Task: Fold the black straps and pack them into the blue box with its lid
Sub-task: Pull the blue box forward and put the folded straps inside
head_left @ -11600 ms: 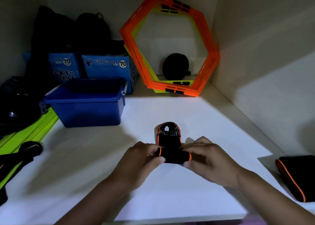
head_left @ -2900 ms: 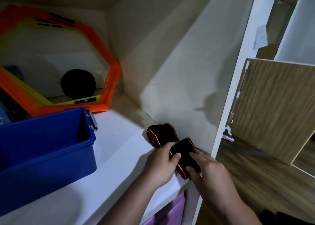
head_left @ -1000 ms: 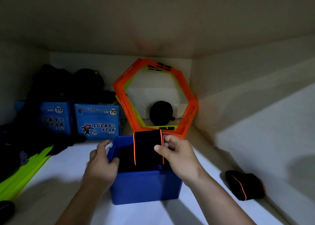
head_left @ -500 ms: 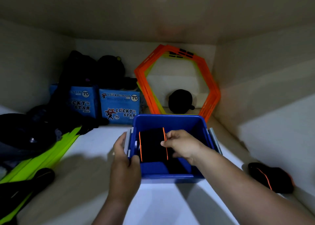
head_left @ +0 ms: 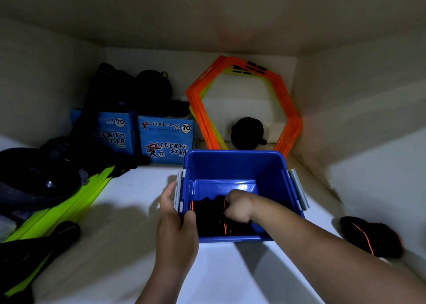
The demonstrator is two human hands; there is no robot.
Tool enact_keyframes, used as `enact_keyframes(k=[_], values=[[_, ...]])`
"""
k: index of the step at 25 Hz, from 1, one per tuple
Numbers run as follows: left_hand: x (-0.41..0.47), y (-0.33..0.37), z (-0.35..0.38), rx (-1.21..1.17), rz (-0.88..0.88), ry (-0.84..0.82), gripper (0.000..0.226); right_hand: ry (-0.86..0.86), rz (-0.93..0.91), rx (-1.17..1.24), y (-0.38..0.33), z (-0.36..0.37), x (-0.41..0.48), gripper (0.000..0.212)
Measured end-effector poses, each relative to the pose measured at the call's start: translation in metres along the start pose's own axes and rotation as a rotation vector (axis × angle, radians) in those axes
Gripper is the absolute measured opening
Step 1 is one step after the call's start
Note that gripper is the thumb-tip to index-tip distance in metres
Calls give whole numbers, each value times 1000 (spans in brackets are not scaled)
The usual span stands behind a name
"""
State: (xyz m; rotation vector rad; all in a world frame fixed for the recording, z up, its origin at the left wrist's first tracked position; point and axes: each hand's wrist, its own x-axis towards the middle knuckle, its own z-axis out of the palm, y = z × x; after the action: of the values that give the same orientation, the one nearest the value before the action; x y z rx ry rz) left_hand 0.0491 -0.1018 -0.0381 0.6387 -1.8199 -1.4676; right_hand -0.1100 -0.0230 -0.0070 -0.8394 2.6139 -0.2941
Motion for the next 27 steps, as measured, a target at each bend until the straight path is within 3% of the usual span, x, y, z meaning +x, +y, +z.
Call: enact_keyframes(k=[2, 4, 8, 9, 13, 16, 23, 27], values=[[1, -1, 1, 8, 23, 1, 67, 43, -27, 0, 1, -10, -13, 29], [6, -3, 2, -2, 44, -8, 65, 211, -88, 10, 15, -21, -45, 42], [15, 0, 5, -51, 10, -30, 65, 906, -150, 279, 74, -13, -135, 23], [15, 2, 6, -60, 0, -26, 64, 975, -117, 361, 89, -2, -146, 20], [24, 8, 11, -74, -52, -8, 56, 849, -73, 505, 121, 40, -124, 13], [40, 8, 15, -38, -119, -13, 51, 857, -68, 547, 126, 45, -100, 5], [76, 6, 21, 195, -244, -81, 58, 853, -56, 609, 127, 34, -87, 14], [75, 6, 17, 352, -178, -126, 63, 809, -31, 643, 129, 28, -87, 18]])
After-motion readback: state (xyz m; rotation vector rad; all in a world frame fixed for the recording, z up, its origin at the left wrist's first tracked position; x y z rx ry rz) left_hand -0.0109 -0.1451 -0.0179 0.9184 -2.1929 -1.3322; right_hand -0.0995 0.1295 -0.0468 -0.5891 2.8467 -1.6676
